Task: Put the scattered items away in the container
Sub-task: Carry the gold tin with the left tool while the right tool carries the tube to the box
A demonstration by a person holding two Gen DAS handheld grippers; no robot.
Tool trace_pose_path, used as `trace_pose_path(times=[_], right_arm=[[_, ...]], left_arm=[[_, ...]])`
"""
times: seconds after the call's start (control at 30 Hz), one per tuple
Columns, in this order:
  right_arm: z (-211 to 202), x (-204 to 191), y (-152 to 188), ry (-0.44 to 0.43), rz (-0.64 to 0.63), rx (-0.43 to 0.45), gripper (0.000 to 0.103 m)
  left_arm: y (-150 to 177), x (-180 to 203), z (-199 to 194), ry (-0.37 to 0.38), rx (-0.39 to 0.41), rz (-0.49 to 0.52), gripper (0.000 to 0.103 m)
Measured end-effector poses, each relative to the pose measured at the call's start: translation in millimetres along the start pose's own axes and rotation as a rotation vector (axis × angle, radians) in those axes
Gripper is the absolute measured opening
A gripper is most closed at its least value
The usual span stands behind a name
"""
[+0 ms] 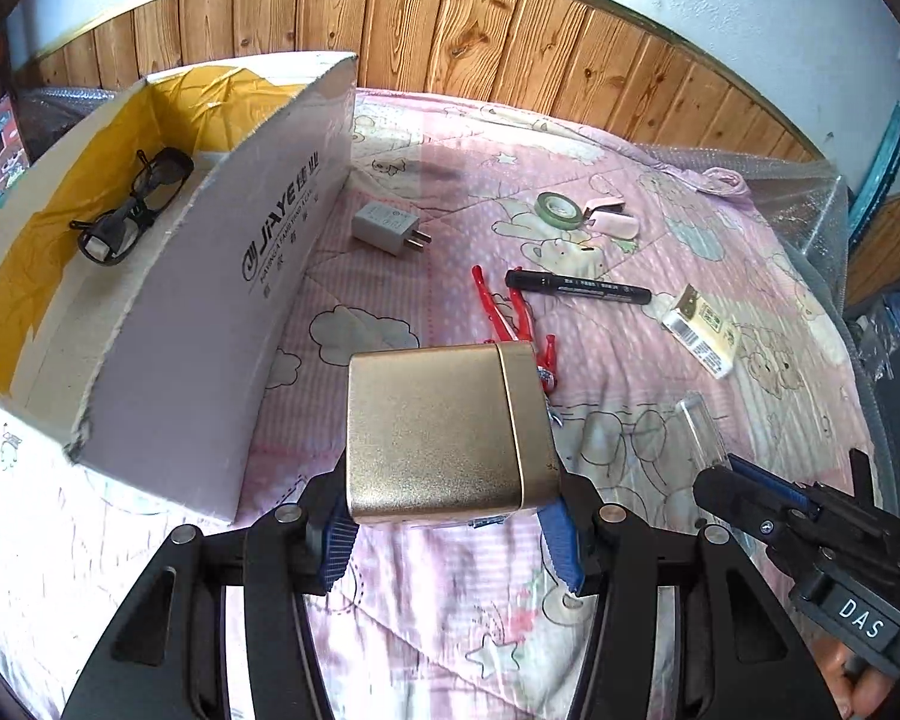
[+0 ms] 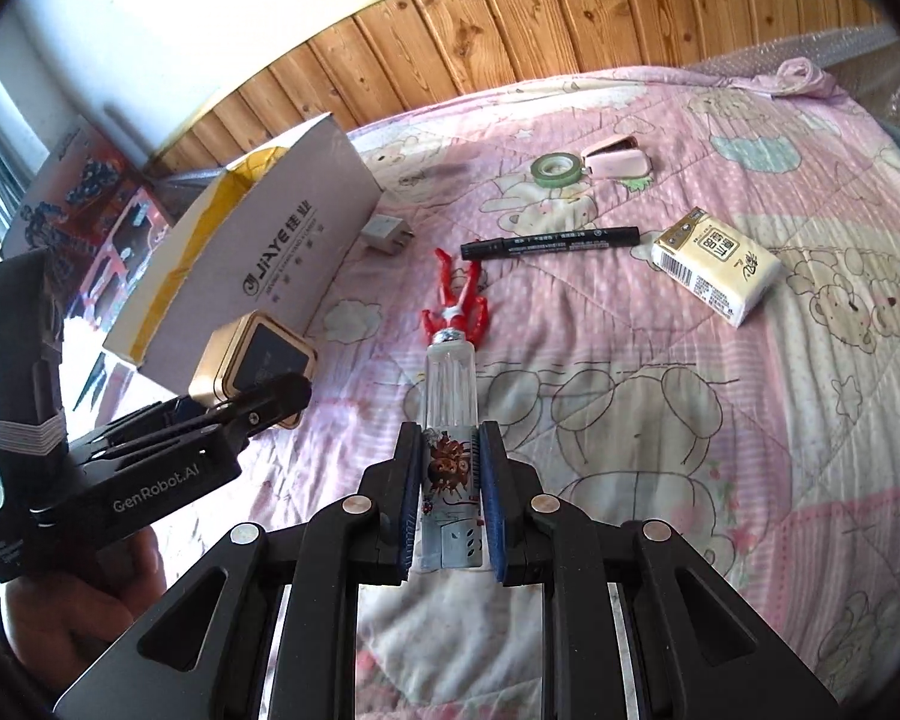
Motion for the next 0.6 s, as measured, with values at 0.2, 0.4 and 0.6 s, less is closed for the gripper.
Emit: trace_pose_path(times=[0.2,0.4,0.6], right_arm=[[-26,-35,22,0.018,-0.071,0.036,0.019],[-48,-58,50,0.012,-0.095,0.053,0.019],[-51,-82,78,-0.008,-0.116,0.044,0.019]], left_arm=[[16,-1,-42,0.039,0.063,-0.027,0.054],[35,-3,-82,0.059,0.134,-0.046,0.054],[53,-8,-109,0.055,0.171,-0.045,0.054]])
Point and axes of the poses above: each gripper's, at about its wrist camera, not at the fingertips, and z roughly the way its jaws point, x to its right, y to its underside, the point moved 8 cm from there along z, roughly the way its jaws point, and after that the axes turned 7 degrees about z, right-handed, at the moved point
